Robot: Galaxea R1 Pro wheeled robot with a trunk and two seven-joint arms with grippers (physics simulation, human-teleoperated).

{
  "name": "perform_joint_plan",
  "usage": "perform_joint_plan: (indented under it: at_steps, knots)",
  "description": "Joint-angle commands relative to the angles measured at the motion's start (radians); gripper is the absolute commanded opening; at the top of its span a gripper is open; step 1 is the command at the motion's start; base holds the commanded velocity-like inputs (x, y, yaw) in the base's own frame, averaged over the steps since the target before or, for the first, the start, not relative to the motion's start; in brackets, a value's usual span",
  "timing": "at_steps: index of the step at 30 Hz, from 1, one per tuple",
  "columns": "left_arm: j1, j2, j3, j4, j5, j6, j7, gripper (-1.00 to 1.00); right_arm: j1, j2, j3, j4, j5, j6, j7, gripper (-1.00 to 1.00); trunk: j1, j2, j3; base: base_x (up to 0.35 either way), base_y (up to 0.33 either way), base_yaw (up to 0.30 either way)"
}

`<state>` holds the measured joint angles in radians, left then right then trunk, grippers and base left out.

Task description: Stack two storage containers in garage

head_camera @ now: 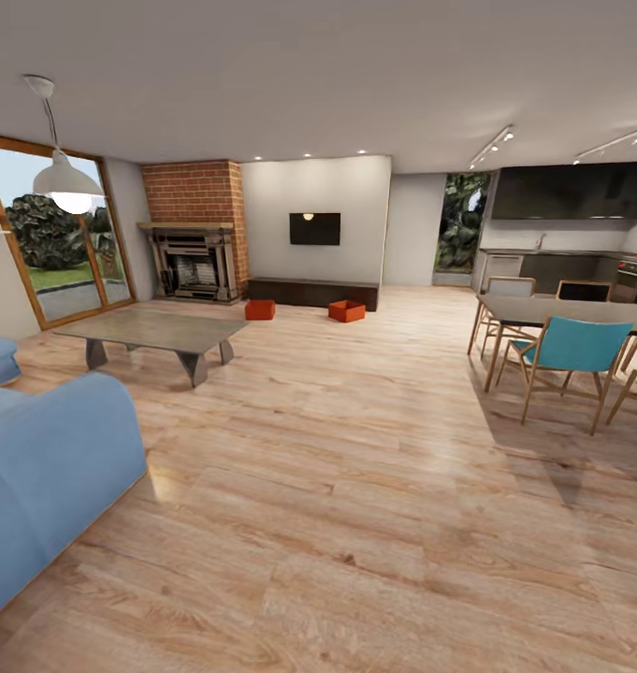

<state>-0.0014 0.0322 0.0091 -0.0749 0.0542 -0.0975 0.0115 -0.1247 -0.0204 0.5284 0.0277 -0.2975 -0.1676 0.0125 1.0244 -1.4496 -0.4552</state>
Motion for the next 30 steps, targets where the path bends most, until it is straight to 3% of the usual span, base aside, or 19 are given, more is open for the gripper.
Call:
perform_joint_plan:
  at_steps: [1, 30]
  knots:
    - [0.000, 0.000, 0.000, 0.000, 0.006, -0.002, 0.001, 1.00, -0.001, 0.000, 0.008, 0.003, -0.009, -0.006, 0.002, 1.00, 0.001, 0.000, -0.001, 0.322, 0.000, 0.000]
    - [0.000, 0.000, 0.000, 0.000, 0.006, -0.002, 0.001, 1.00, -0.001, 0.000, 0.008, 0.003, -0.009, -0.006, 0.001, 1.00, 0.001, 0.000, -0.001, 0.322, 0.000, 0.000]
